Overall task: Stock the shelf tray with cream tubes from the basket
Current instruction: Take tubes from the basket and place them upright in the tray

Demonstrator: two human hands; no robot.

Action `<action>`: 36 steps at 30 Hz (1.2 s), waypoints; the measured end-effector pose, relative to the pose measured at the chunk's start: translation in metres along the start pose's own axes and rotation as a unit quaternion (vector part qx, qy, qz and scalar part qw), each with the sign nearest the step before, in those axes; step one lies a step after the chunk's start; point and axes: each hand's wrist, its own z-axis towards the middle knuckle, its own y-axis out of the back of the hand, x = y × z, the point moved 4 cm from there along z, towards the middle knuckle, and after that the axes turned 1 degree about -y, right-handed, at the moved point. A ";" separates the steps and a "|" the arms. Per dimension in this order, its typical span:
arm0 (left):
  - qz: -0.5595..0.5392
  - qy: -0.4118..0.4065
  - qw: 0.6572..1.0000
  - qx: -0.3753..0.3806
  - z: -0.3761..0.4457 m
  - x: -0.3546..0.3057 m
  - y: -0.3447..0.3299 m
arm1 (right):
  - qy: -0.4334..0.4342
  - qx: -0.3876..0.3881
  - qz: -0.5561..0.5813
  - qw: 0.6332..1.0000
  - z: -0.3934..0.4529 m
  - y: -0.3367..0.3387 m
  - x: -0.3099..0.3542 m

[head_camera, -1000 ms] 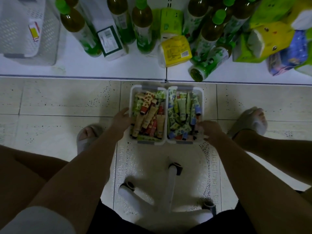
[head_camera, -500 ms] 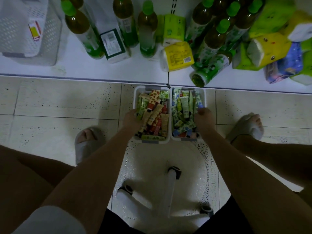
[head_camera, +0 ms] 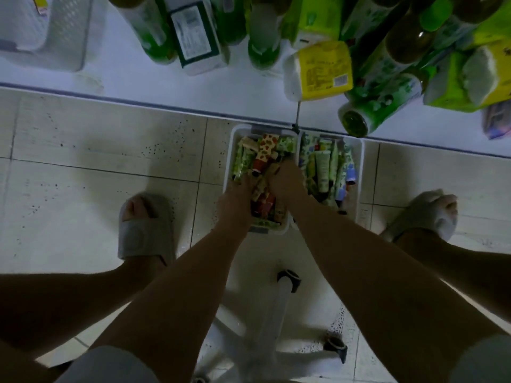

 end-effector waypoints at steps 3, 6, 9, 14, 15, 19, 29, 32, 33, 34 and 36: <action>-0.059 0.019 0.997 0.038 -0.016 -0.003 0.019 | -0.064 0.007 0.072 0.995 -0.019 0.016 -0.004; -0.041 0.036 0.995 0.082 -0.038 -0.014 0.060 | -0.087 0.000 0.192 0.978 -0.051 0.060 0.006; -0.161 0.004 0.978 0.129 -0.042 -0.027 0.097 | -0.046 -0.038 0.275 0.959 -0.068 0.100 0.023; -0.404 -0.002 0.908 0.111 -0.063 -0.036 0.145 | -0.017 -0.067 0.390 0.918 -0.105 0.113 0.036; -0.428 -0.005 0.896 0.115 -0.071 -0.040 0.154 | -0.023 -0.059 0.440 0.896 -0.117 0.114 0.036; -0.429 -0.081 0.893 0.107 -0.090 -0.059 0.201 | 0.022 0.028 0.591 0.806 -0.141 0.130 0.055; -0.415 -0.277 0.867 0.005 -0.173 -0.156 0.394 | 0.229 0.100 0.543 0.802 -0.230 0.271 0.178; -0.364 -0.328 0.871 -0.028 -0.205 -0.177 0.449 | 0.313 0.069 0.510 0.798 -0.265 0.321 0.218; -0.343 -0.339 0.875 -0.036 -0.213 -0.183 0.466 | 0.328 0.055 0.501 0.799 -0.276 0.336 0.230; -0.330 -0.346 0.877 -0.043 -0.221 -0.187 0.481 | 0.336 0.041 0.493 0.802 -0.285 0.350 0.241; -0.323 -0.362 0.872 -0.068 -0.234 -0.195 0.510 | 0.349 -0.002 0.472 0.810 -0.301 0.379 0.263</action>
